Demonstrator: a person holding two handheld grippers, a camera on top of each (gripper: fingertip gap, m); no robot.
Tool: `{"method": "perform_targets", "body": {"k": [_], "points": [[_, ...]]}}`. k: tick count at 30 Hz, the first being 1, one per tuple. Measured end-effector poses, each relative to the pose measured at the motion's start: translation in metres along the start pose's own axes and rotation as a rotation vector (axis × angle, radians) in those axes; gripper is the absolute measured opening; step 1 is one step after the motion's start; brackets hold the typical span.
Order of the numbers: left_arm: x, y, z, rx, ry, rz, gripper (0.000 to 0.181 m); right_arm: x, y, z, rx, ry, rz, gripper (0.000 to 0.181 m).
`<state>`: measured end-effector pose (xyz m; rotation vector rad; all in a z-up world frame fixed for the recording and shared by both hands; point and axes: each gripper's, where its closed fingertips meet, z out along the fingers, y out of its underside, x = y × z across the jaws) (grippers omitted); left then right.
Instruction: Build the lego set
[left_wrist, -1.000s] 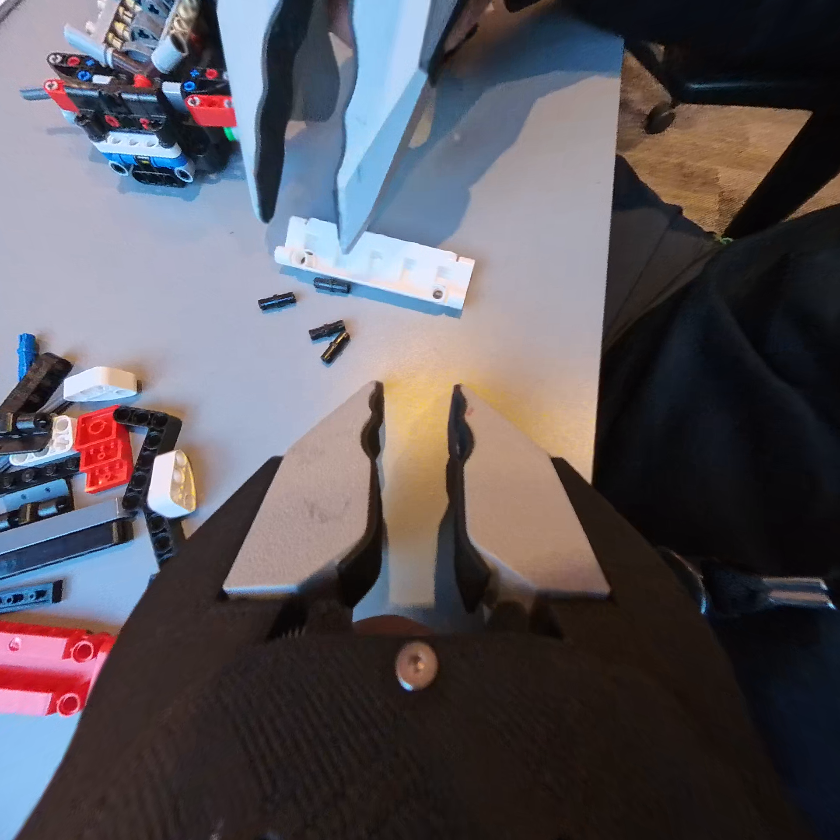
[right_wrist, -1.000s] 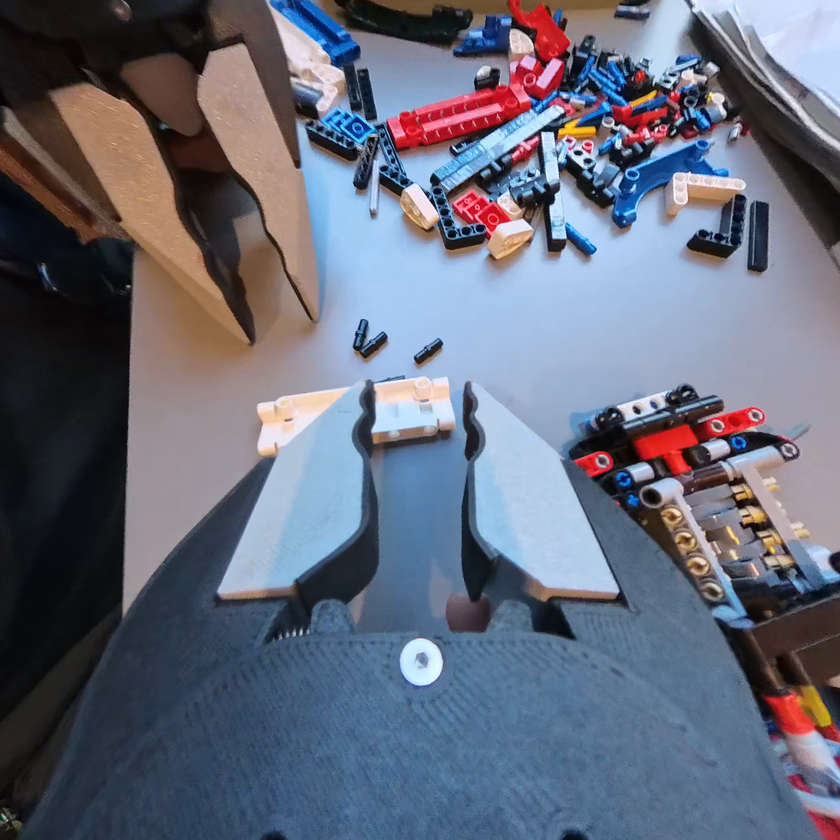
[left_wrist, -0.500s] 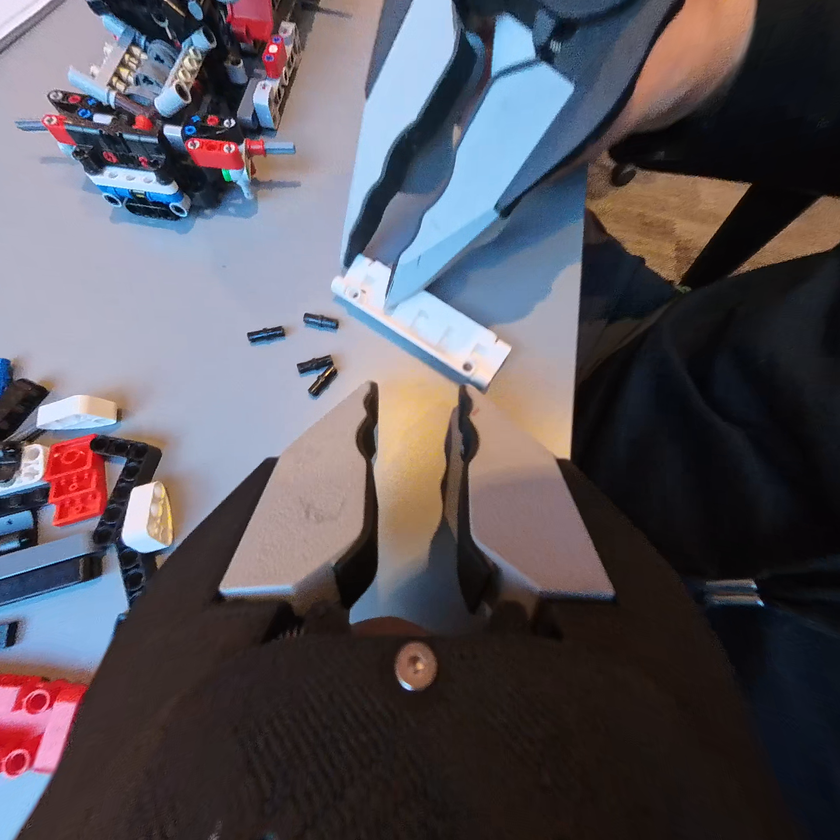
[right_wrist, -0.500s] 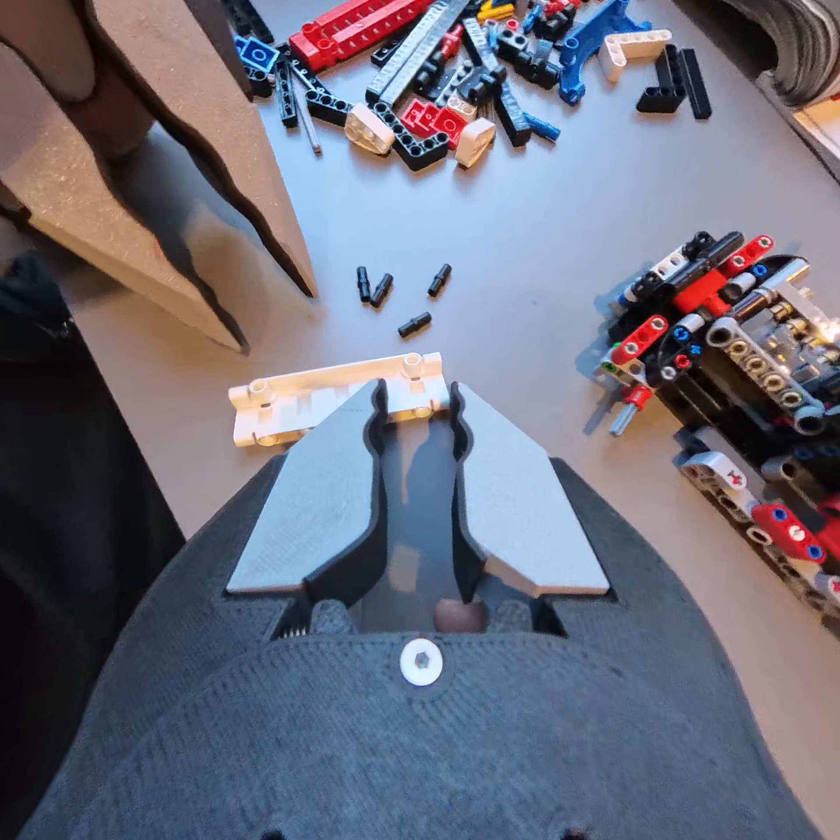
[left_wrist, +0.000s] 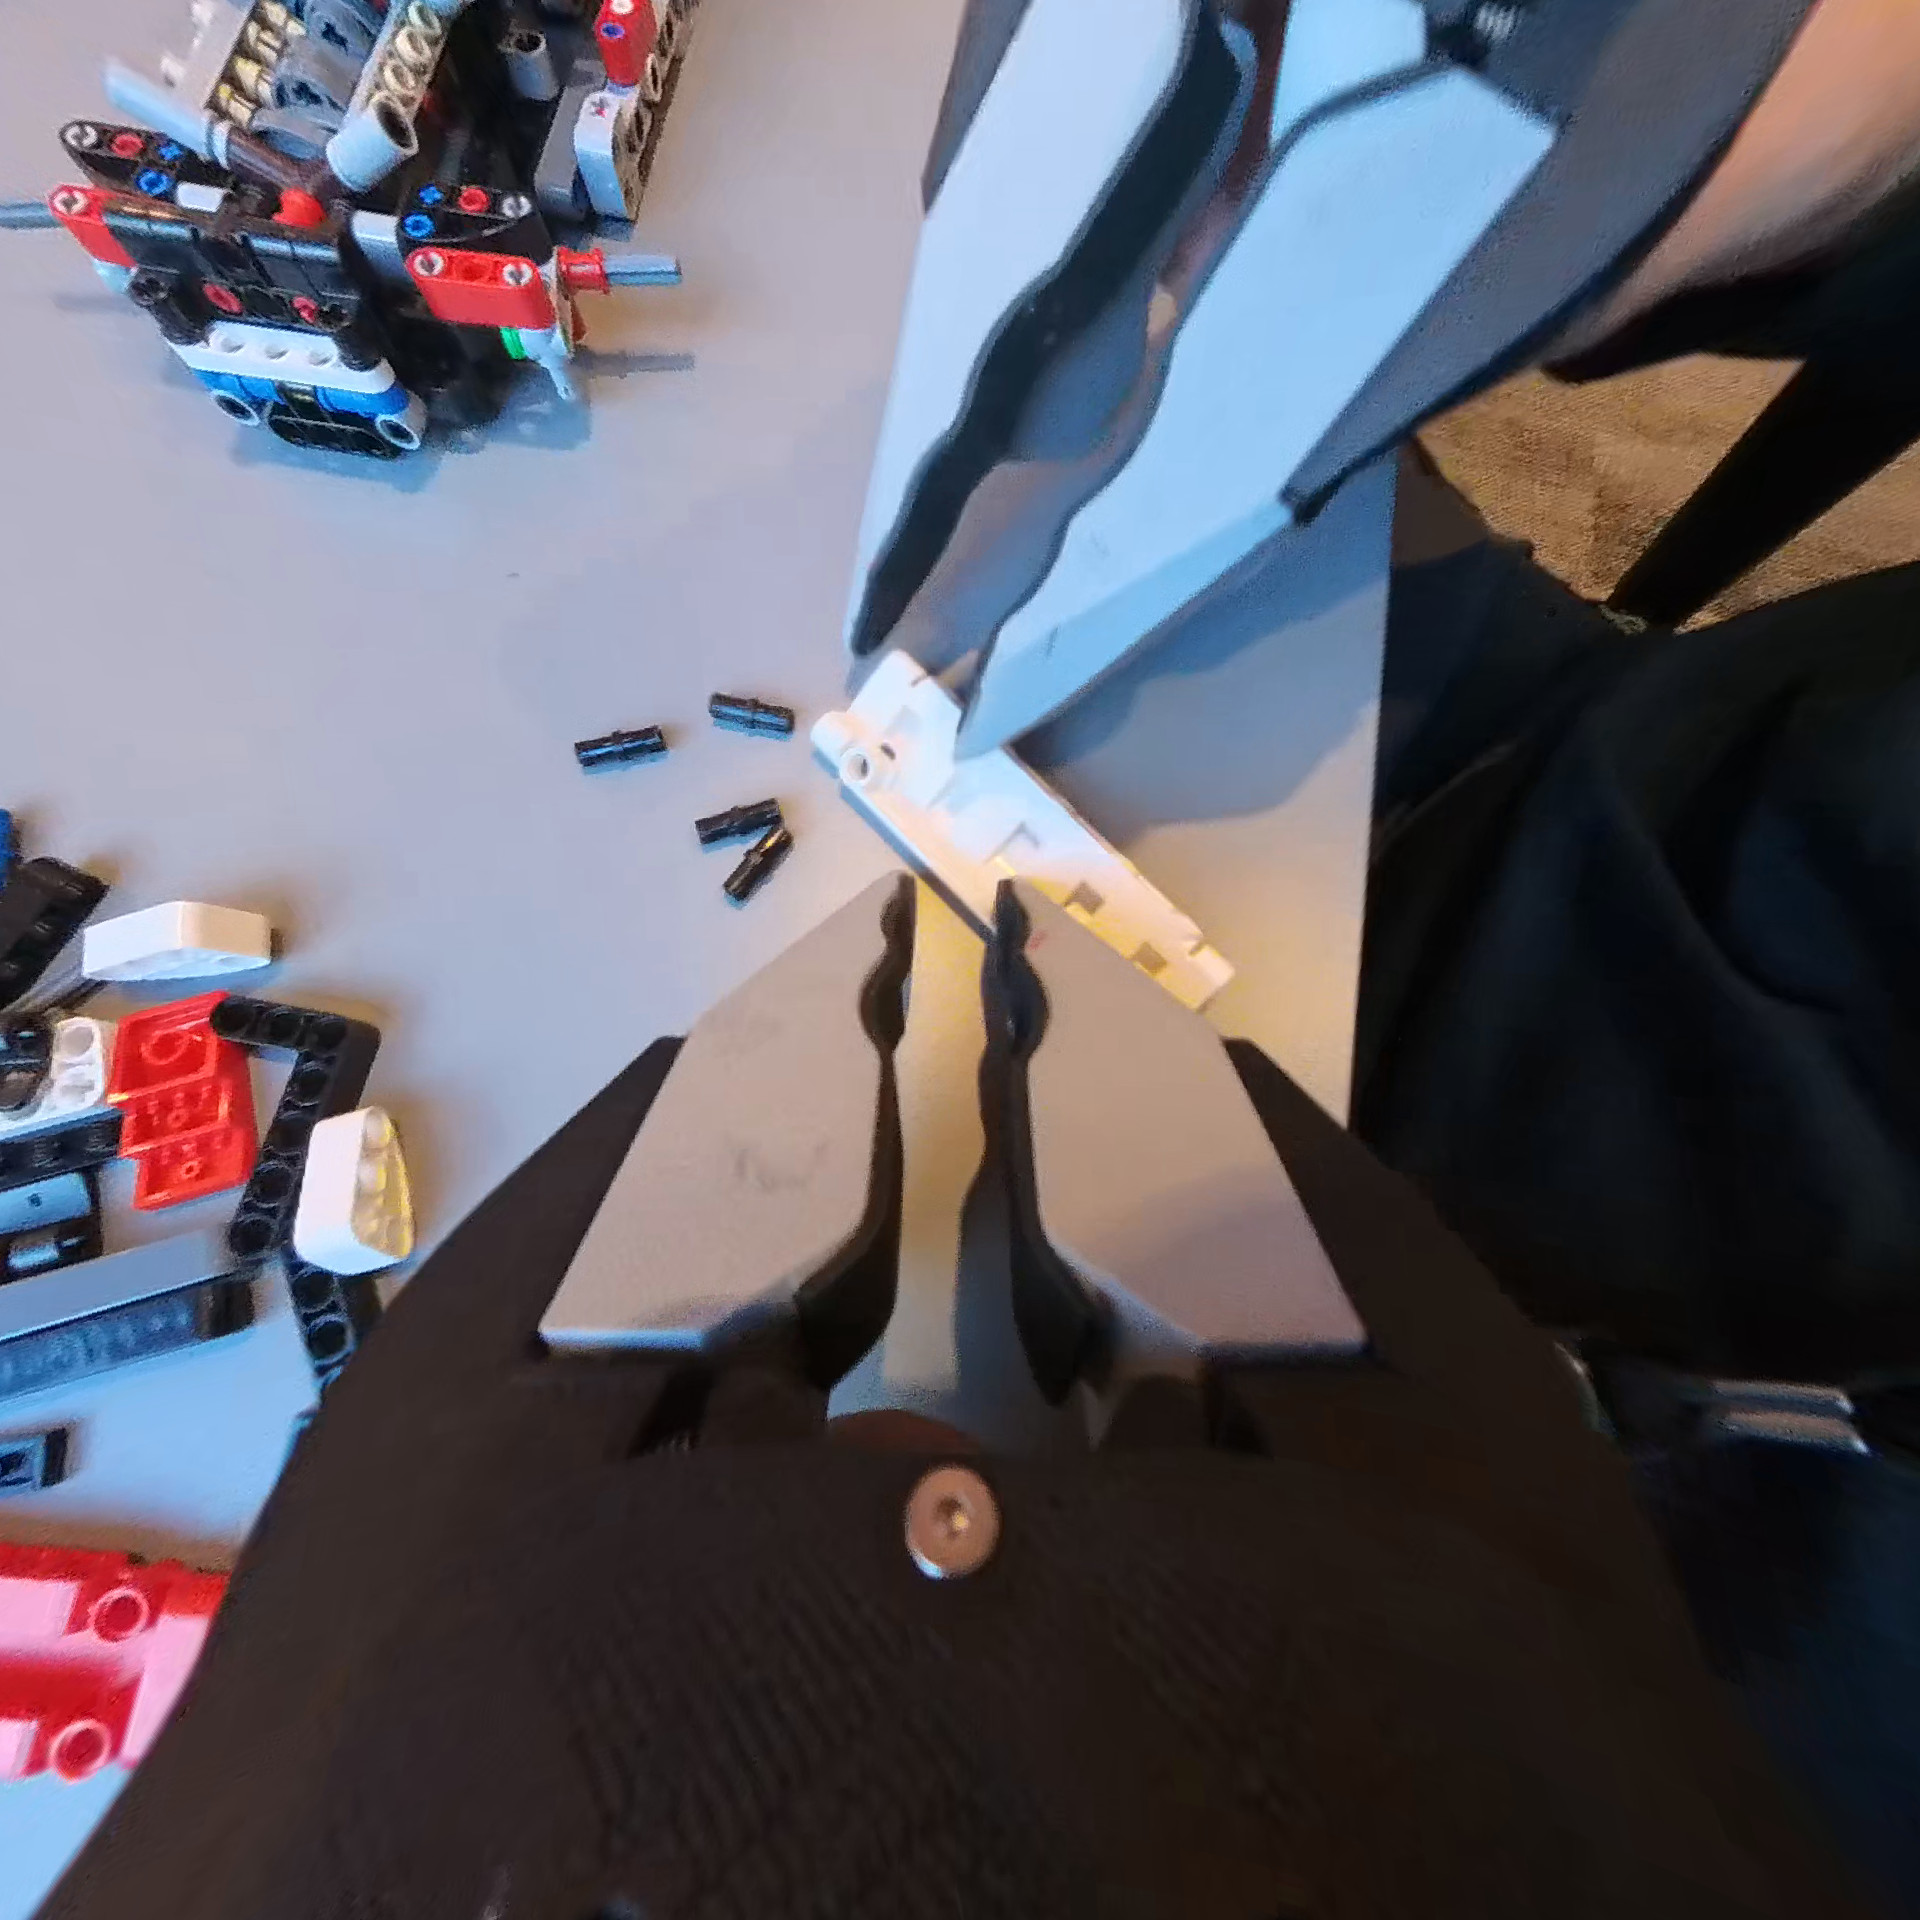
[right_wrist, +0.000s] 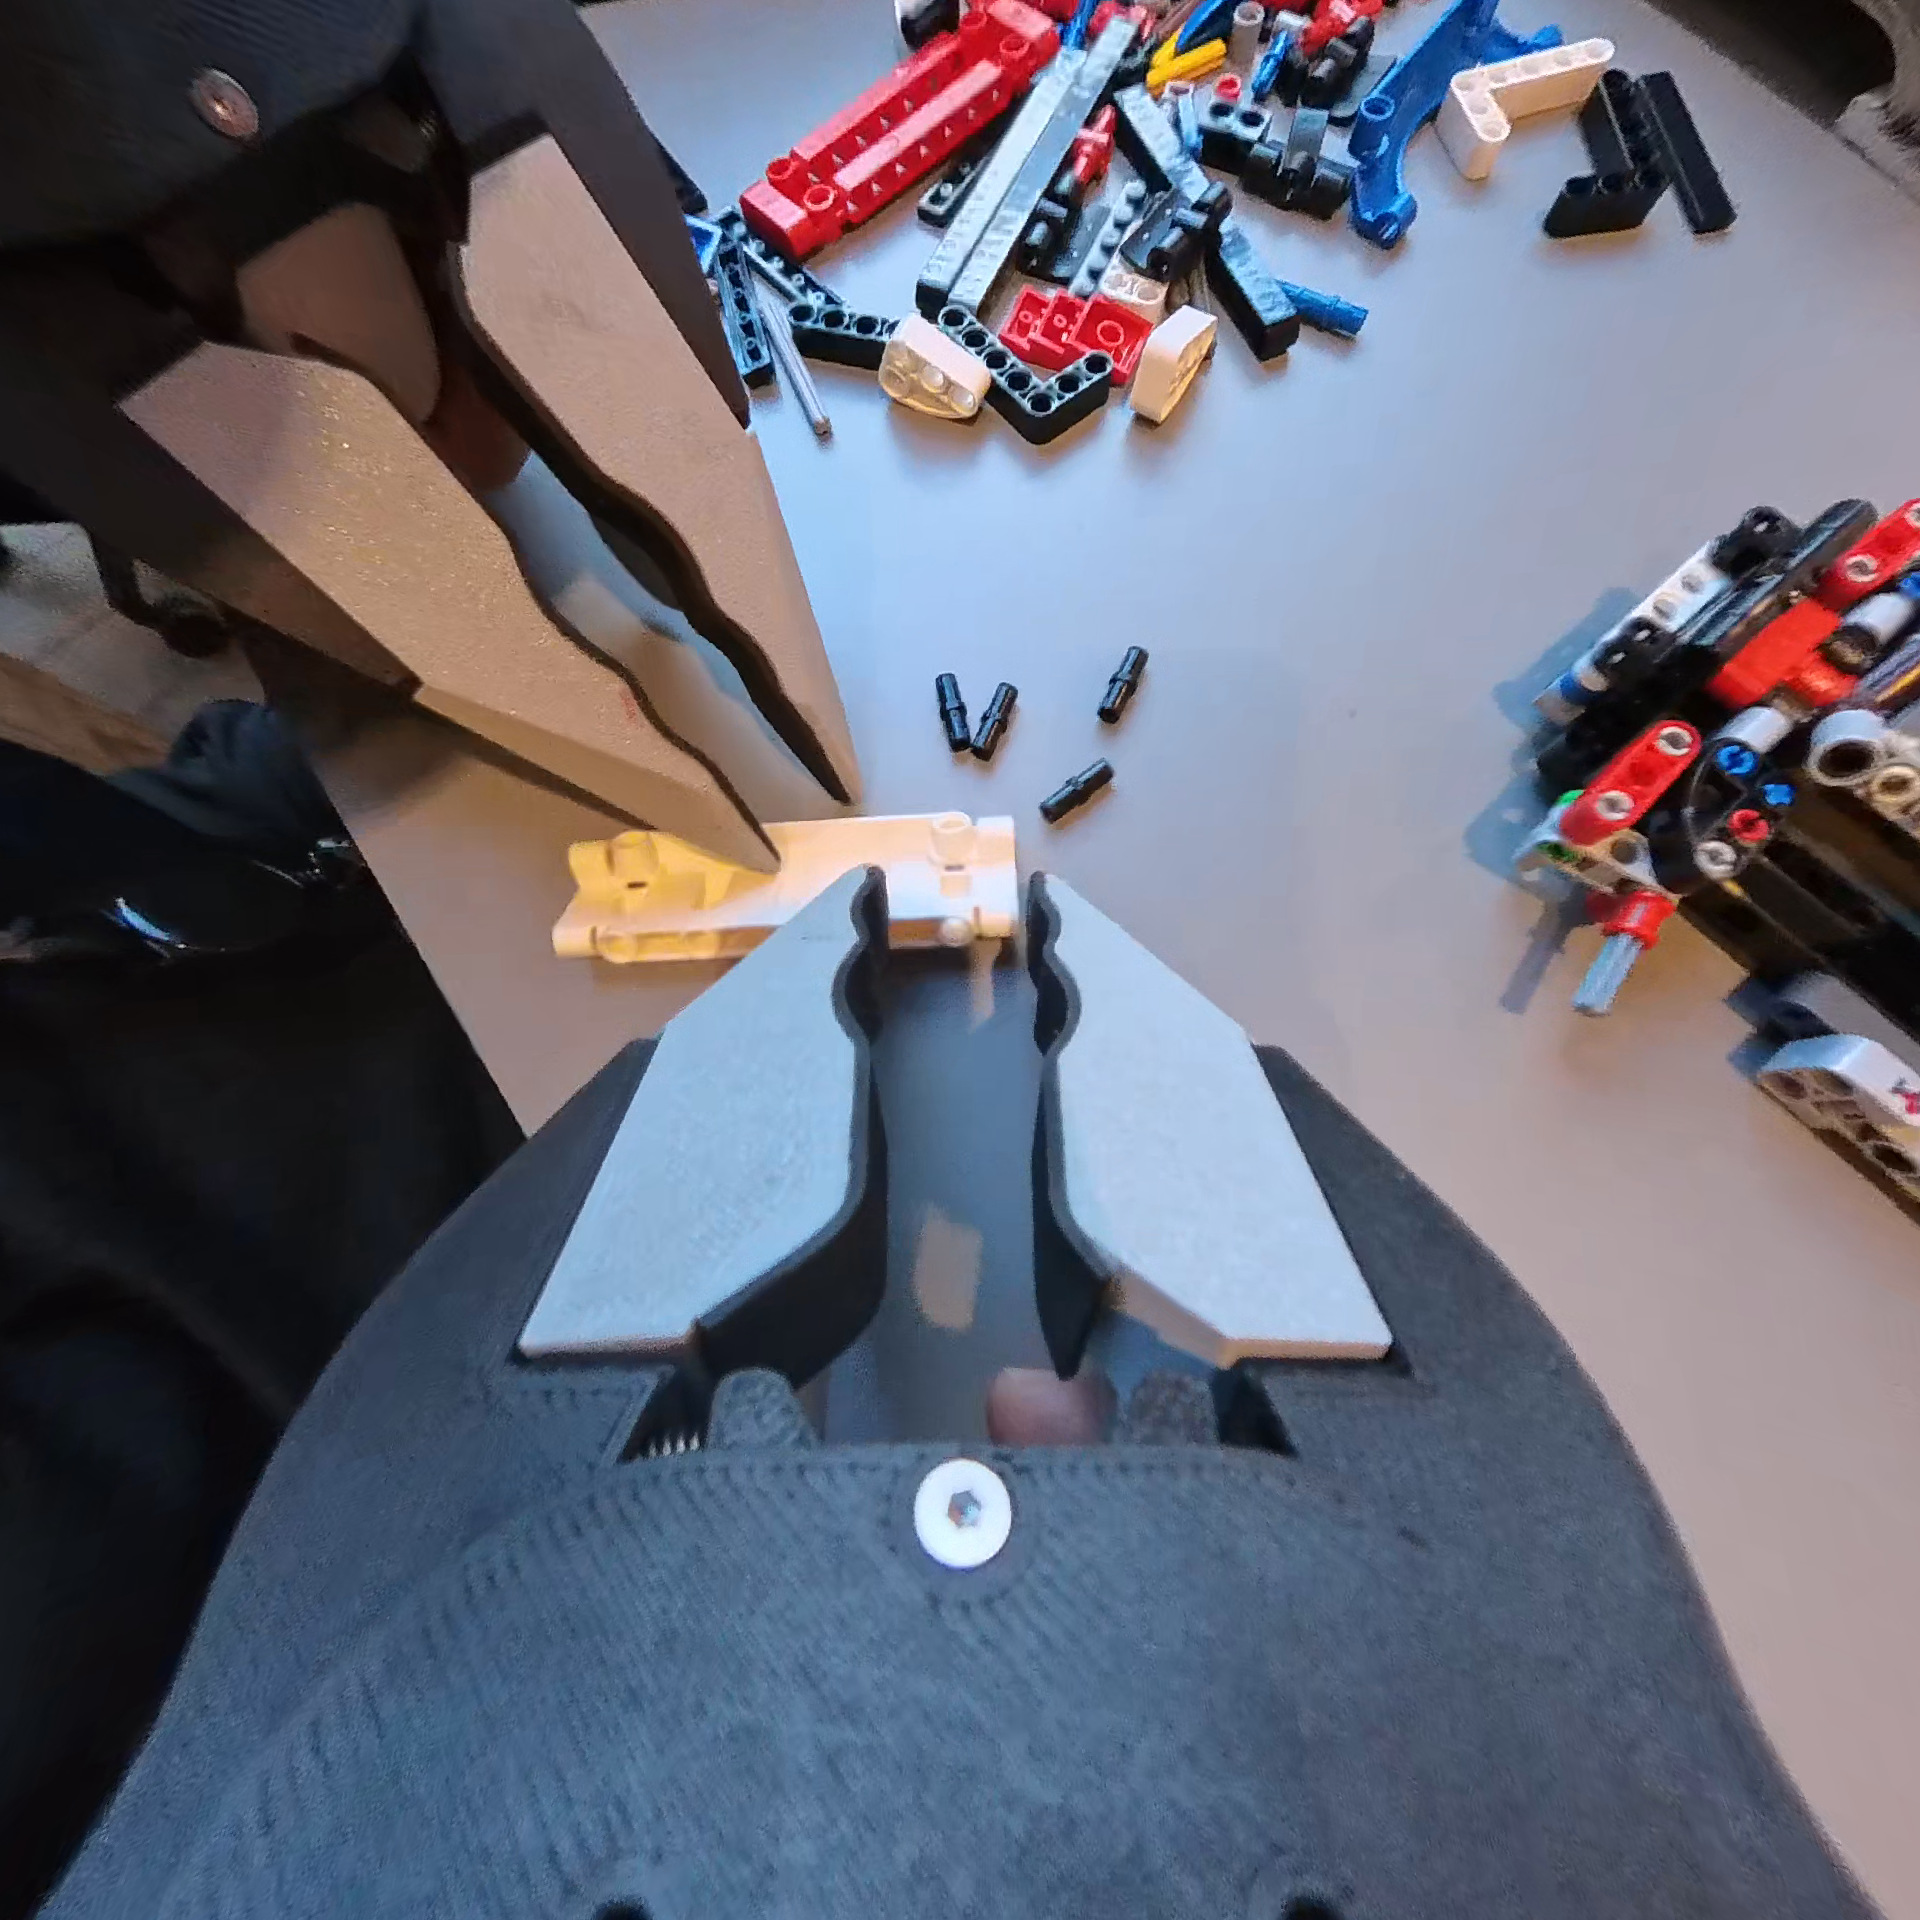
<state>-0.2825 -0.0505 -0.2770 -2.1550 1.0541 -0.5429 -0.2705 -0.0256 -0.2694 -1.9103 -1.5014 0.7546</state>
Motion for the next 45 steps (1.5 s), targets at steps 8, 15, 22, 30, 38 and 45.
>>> {"method": "perform_targets", "body": {"k": [8, 15, 22, 30, 38, 45], "points": [[-0.004, 0.001, -0.002, -0.036, -0.006, 0.073, 0.012, 0.028, -0.014, 0.002, -0.037, -0.015, 0.055, 0.012], [0.005, -0.004, -0.006, 0.006, 0.064, 0.038, 0.021, 0.026, -0.007, 0.016, -0.086, -0.030, 0.067, 0.012], [-0.012, -0.009, -0.019, 0.034, 0.018, 0.023, 0.022, 0.028, -0.011, 0.016, -0.085, -0.026, 0.041, 0.017], [-0.026, -0.006, -0.021, 0.017, -0.026, 0.040, 0.022, 0.035, -0.012, 0.021, -0.100, -0.093, -0.327, 0.018], [-0.042, -0.016, -0.022, 0.018, -0.077, 0.086, 0.021, 0.023, -0.010, 0.022, -0.089, -0.210, -0.480, 0.017], [-0.040, -0.018, -0.014, 0.011, -0.054, 0.099, 0.021, 0.025, -0.008, 0.021, -0.117, -0.240, -0.495, 0.001]]}}
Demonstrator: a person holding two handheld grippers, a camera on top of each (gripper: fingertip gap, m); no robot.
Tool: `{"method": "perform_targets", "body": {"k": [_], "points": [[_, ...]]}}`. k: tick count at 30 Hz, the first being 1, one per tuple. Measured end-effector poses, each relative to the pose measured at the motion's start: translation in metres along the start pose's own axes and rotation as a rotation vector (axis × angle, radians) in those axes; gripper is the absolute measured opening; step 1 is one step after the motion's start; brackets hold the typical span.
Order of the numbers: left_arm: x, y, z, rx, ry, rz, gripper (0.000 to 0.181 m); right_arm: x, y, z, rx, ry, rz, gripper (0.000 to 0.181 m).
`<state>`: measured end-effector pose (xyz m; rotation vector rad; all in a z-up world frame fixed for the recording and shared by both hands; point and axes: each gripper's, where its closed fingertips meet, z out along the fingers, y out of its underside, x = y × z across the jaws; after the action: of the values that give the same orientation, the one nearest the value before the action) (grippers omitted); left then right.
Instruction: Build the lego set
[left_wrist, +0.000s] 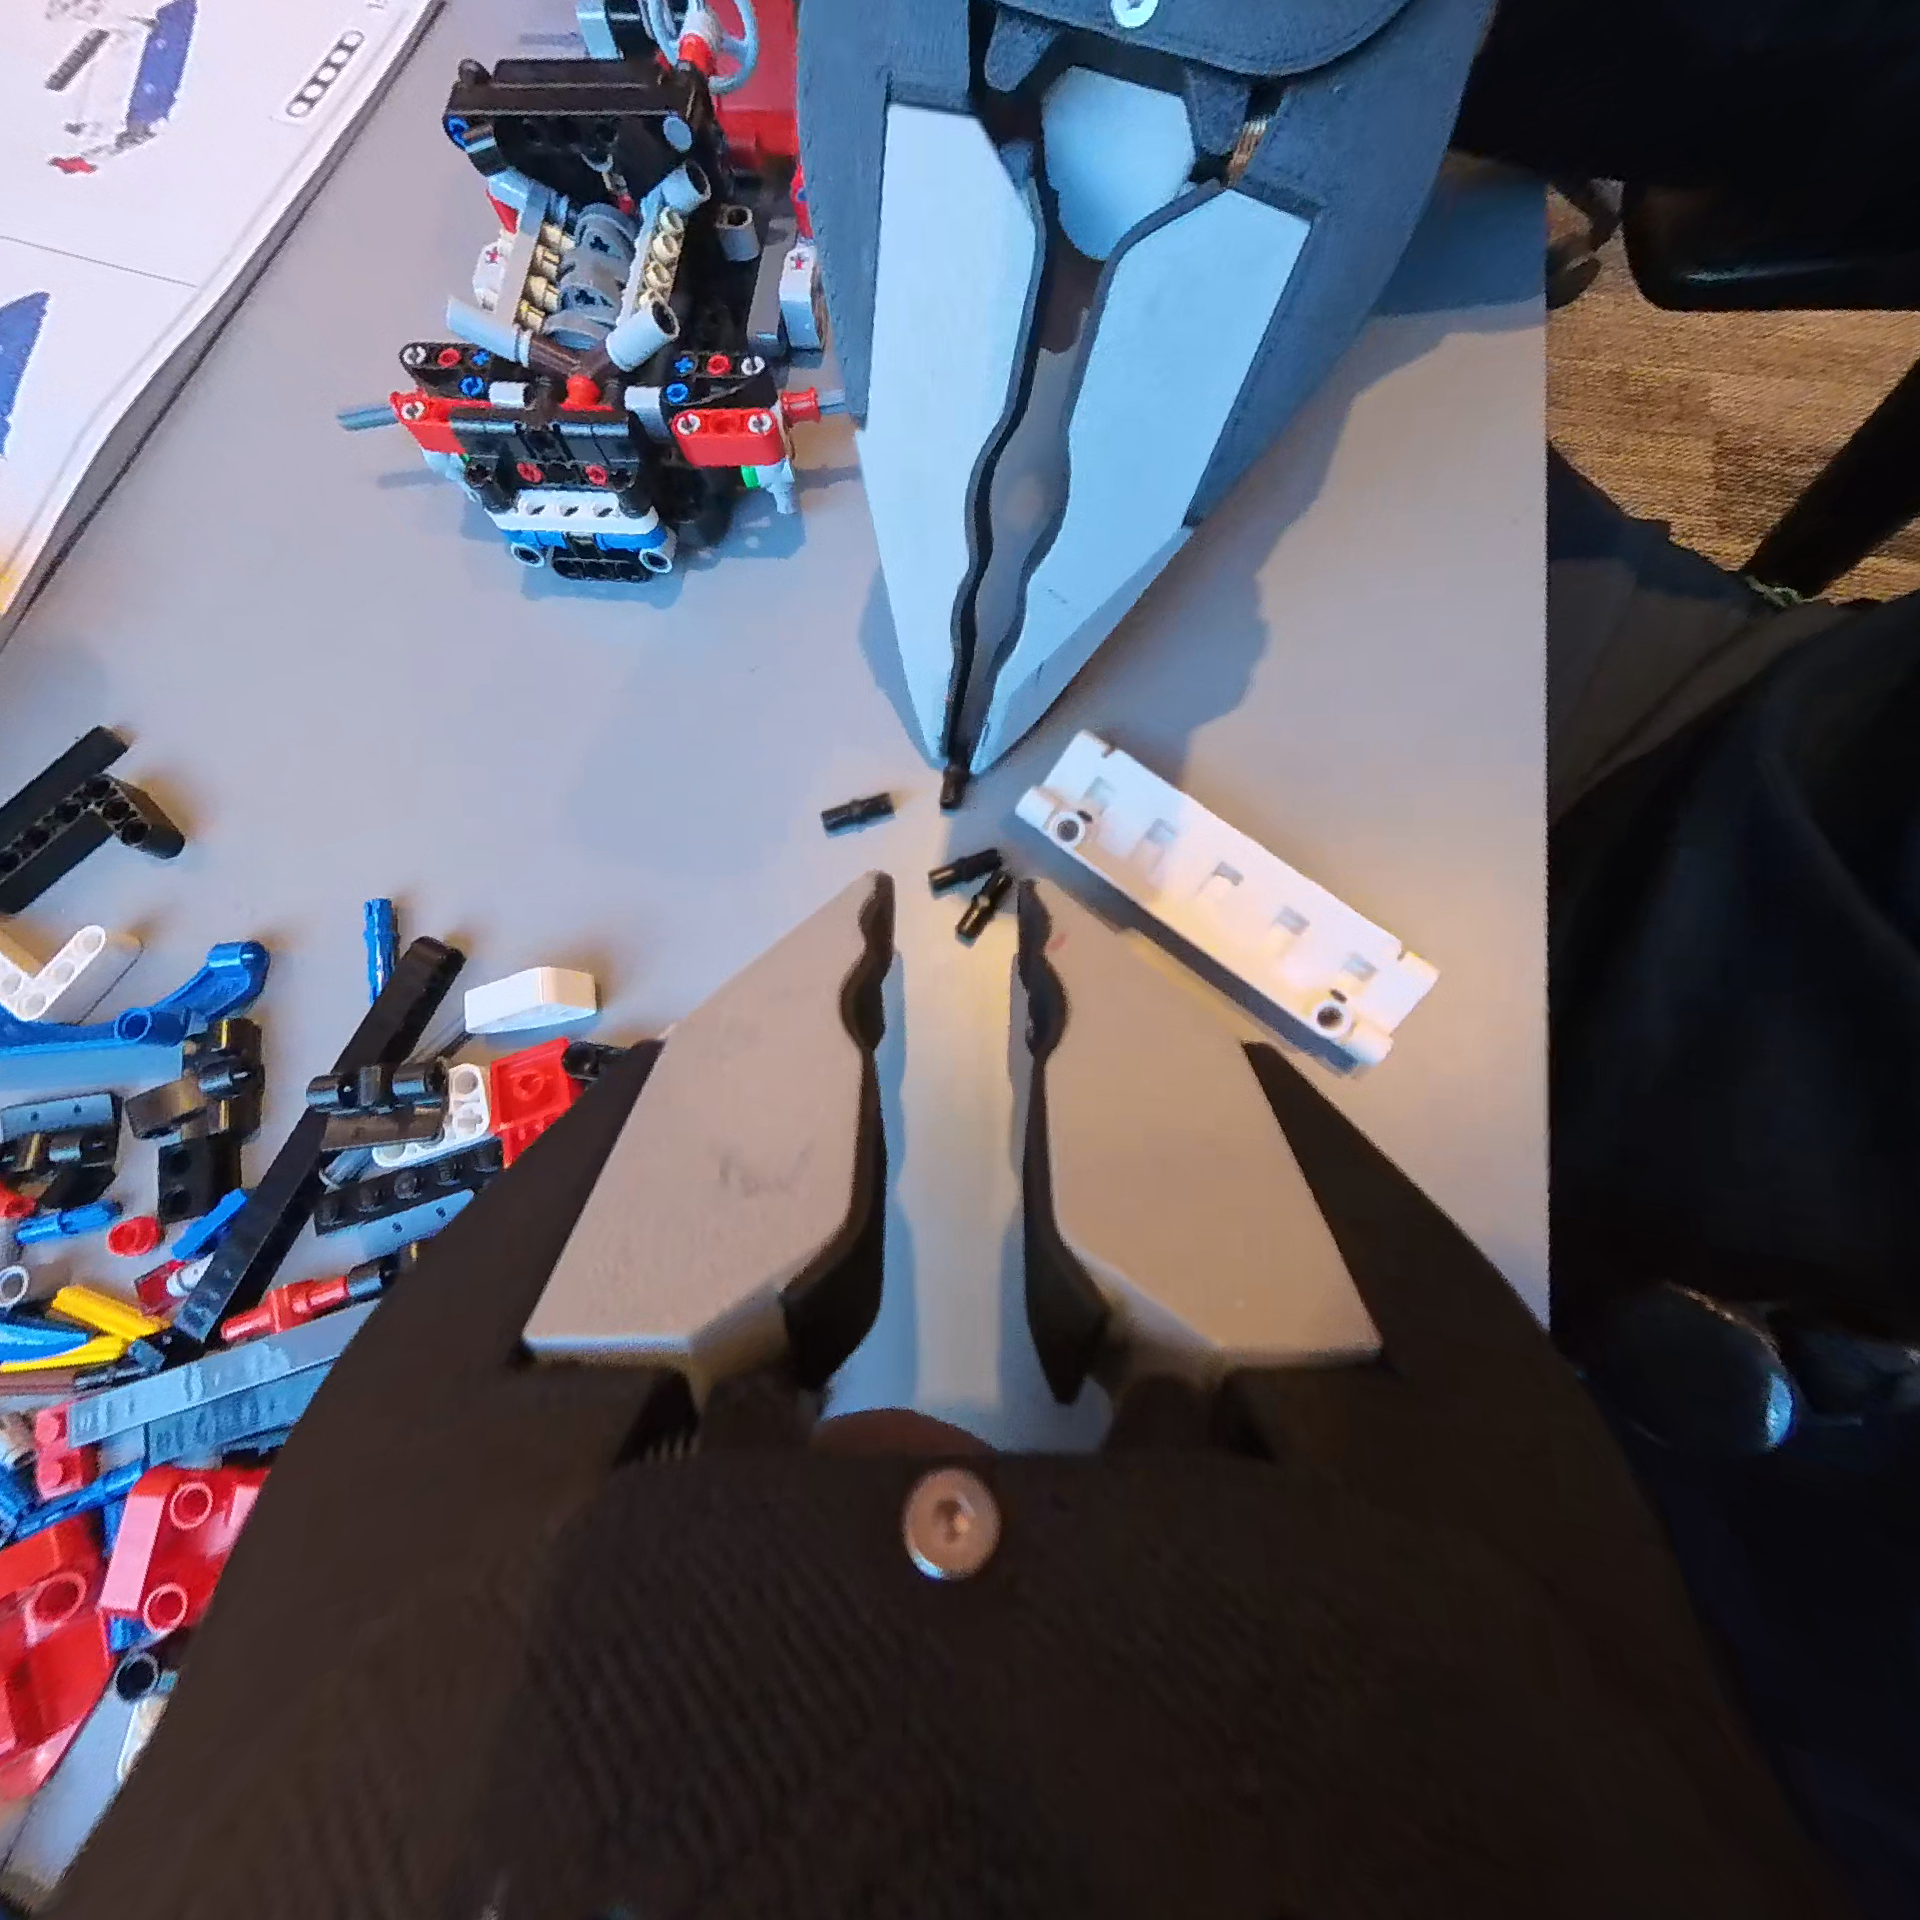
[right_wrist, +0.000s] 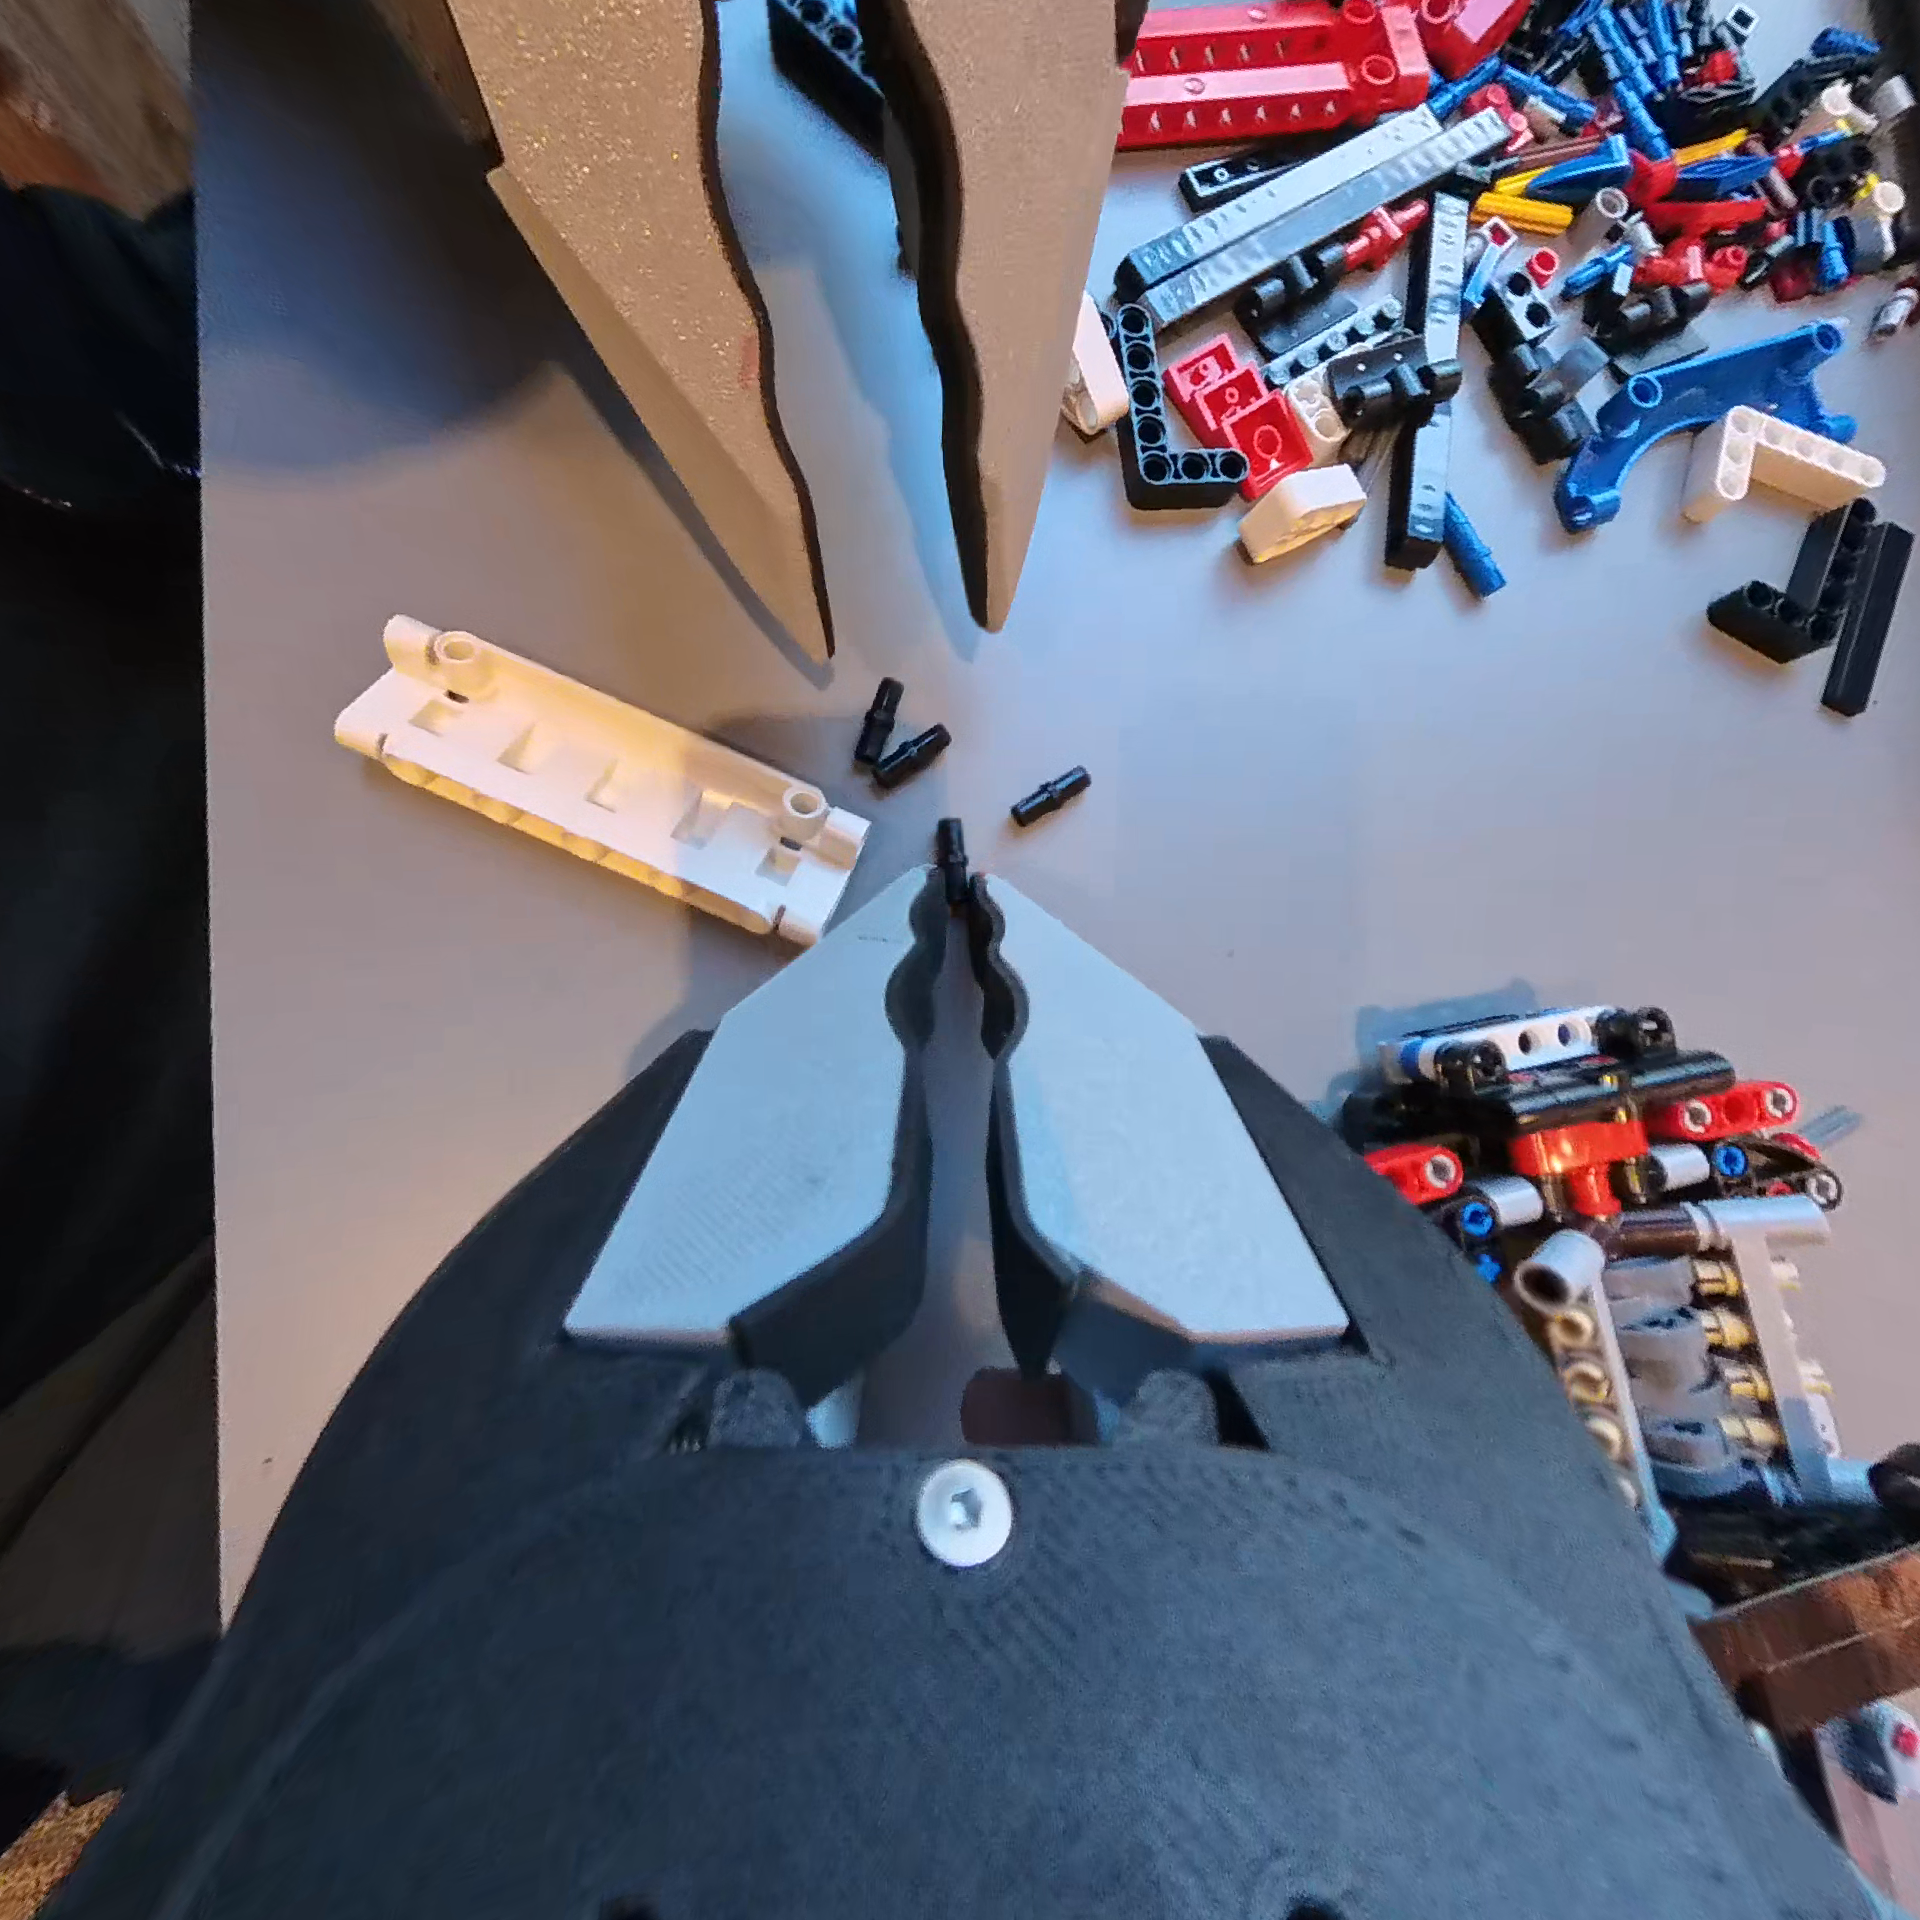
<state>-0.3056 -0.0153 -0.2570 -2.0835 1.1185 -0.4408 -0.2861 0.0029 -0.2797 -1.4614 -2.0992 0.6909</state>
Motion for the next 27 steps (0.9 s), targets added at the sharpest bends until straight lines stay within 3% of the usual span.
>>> {"method": "perform_targets", "body": {"k": [5, 12, 27], "points": [[-0.002, 0.000, 0.008, -0.014, -0.002, 0.027, 0.020, 0.000, 0.001, -0.005, 0.047, 0.000, 0.086, 0.000], [0.002, -0.016, 0.015, -0.009, -0.080, 0.229, 0.012, -0.005, -0.016, -0.022, 0.136, -0.062, 0.222, 0.001], [0.003, -0.018, 0.024, -0.057, -0.255, 0.545, 0.003, -0.009, -0.014, -0.018, 0.114, -0.118, 0.344, 0.001]]}}
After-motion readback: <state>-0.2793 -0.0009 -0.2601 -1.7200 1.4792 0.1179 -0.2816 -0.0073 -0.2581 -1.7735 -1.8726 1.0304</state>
